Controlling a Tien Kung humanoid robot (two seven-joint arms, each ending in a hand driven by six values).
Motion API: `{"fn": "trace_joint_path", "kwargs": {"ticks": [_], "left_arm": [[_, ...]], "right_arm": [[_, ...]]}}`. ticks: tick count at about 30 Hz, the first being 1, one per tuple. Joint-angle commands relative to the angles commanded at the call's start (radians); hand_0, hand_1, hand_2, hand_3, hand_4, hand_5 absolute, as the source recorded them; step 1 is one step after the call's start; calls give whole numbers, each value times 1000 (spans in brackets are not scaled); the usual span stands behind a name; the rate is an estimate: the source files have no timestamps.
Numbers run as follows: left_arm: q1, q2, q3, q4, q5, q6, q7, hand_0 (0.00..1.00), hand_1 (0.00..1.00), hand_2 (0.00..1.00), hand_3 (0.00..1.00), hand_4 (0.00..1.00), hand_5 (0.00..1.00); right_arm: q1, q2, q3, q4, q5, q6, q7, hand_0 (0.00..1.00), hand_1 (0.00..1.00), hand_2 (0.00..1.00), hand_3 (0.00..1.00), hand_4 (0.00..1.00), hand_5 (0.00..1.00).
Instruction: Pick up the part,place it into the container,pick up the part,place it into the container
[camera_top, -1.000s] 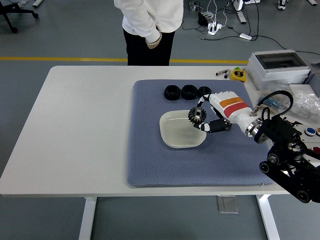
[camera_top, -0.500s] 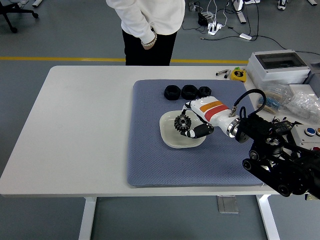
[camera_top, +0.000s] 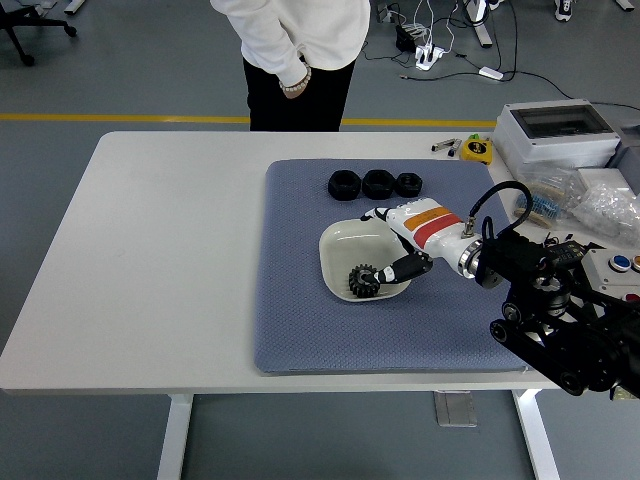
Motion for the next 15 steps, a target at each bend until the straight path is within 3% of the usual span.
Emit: {"fn": "trace_joint_path", "kwargs": {"ticks": [8,10,11,15], "left_arm": [[0,-1,4,0,-6,2,-3,696,709,745,648,675,656],[0,0,6,0,-9,1,-3,696,709,745,648,675,656],[0,0,7,0,-10,1,-4,697,710,745,650,674,652],[1,1,8,0,-11,0,-4,697,710,745,650,674,652]], "right_arm": [[1,-27,59,-5,8,-14,-3,2,35,160,893,998,596],[2,-41,77,-22,13,-14,-1,2,35,160,893,998,596],[2,-47,85,-31,14,-11,-1,2,34,156,824,998,575],[-8,-74,117,-81,5,16,-4,2,34,156,824,998,575]]}}
